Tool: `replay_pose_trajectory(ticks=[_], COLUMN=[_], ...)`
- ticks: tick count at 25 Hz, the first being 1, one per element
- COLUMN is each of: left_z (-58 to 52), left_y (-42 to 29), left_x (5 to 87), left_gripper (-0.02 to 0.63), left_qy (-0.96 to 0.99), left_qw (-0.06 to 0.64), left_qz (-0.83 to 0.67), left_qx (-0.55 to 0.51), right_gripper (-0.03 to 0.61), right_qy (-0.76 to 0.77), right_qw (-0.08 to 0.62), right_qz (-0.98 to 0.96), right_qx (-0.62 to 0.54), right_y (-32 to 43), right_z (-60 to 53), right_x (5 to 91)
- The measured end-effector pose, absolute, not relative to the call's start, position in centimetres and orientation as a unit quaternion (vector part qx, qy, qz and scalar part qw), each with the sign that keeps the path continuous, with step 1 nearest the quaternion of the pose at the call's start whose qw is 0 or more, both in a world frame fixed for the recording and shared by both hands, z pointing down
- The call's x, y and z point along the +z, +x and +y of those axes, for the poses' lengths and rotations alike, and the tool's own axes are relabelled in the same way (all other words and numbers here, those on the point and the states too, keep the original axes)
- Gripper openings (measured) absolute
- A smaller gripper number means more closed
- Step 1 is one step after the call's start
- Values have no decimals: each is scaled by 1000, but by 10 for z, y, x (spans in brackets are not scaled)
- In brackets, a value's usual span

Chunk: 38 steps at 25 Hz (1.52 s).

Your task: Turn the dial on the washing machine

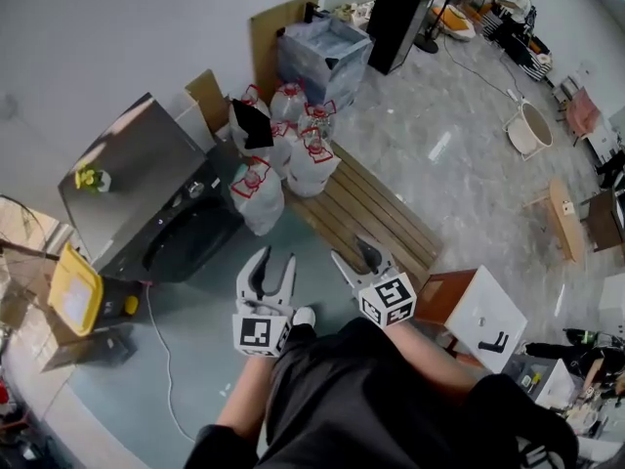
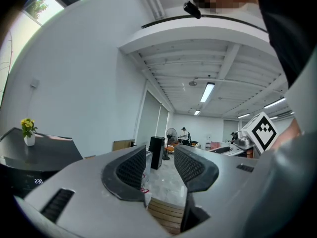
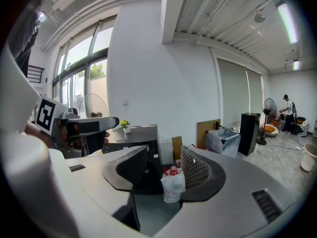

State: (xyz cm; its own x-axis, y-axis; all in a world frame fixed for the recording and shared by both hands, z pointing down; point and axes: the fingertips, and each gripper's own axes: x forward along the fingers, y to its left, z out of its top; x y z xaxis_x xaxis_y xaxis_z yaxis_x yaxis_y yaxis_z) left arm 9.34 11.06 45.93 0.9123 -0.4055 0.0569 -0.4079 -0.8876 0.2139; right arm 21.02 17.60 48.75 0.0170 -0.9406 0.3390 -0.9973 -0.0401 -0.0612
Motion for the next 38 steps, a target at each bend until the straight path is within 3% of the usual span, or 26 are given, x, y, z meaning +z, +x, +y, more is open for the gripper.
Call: replay_pose_trajectory(ticks=[15, 25, 38], left_z=[16, -72, -114], left_y=[63, 65, 58], left_x=[480, 472, 484], left_gripper=[156, 160, 160], left_qy=[923, 869, 802], left_qw=[118, 114, 124], left_qz=[-364, -480, -585], left_qx=[32, 21, 16], right_gripper=[187, 187, 187], right_qy=[619, 509, 384], right_qw=[70, 90, 136], right_qz=[-765, -842, -900], right_qx=[162, 154, 157], right_y=[215, 215, 196], right_z=[57, -65, -140], right_x=[506, 503, 545])
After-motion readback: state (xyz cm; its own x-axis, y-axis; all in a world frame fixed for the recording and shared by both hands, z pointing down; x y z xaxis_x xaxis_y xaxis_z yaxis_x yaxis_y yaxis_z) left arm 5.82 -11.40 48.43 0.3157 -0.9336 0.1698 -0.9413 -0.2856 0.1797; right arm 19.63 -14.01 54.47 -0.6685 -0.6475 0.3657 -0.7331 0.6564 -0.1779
